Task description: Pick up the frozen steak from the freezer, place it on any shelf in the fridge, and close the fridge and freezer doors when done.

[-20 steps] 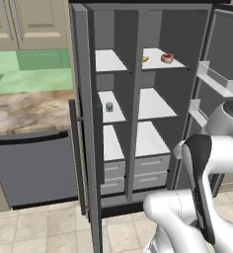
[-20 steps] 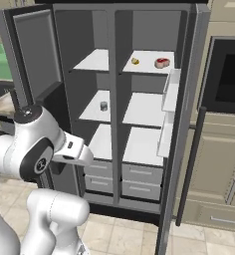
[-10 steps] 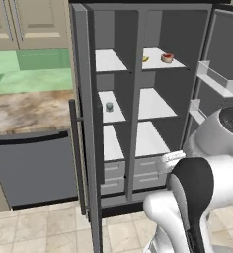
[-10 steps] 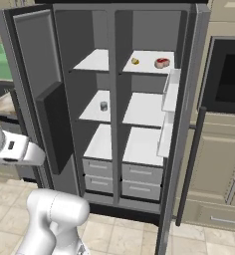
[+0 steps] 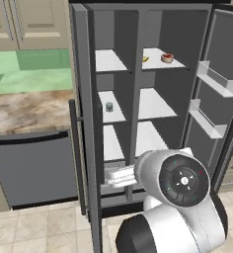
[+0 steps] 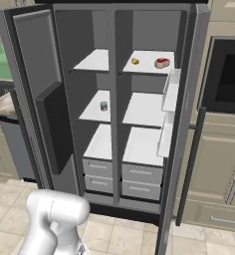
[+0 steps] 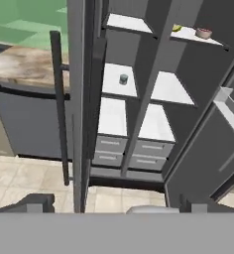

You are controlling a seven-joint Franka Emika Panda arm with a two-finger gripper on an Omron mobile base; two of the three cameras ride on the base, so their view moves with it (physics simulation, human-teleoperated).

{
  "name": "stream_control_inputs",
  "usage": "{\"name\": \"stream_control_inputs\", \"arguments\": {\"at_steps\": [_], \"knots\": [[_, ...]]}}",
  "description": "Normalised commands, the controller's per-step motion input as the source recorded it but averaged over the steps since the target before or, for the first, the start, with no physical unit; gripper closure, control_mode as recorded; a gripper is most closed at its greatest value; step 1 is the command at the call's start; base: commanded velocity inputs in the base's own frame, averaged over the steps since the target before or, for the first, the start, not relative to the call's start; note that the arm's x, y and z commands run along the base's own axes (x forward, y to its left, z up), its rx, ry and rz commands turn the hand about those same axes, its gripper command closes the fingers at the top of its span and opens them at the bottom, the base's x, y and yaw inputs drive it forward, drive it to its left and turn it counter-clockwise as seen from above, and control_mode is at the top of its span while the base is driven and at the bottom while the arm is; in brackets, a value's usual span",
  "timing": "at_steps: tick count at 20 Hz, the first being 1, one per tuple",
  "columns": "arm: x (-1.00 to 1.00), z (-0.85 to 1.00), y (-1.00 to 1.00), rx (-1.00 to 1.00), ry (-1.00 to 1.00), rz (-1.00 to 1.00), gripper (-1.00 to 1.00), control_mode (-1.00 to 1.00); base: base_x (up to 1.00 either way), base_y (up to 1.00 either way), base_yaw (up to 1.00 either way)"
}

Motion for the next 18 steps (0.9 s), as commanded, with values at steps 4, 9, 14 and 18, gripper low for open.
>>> {"name": "stream_control_inputs", "arguments": {"at_steps": [4, 9, 14, 18], "knots": [[0.23, -0.01, 1.0, 0.0, -0.42, 0.0, -1.0, -1.0, 0.0, 0.0, 0.0], [0.6, -0.35, 1.0, 0.09, -0.31, -0.07, -1.0, -1.0, 0.0, 0.0, 0.0], [0.87, -0.22, 0.69, 0.03, -0.08, -0.11, -1.0, -1.0, 0.0, 0.0, 0.0], [0.83, -0.22, 0.18, -0.08, 0.0, -0.19, -1.0, -1.0, 0.0, 0.0, 0.0]]}}
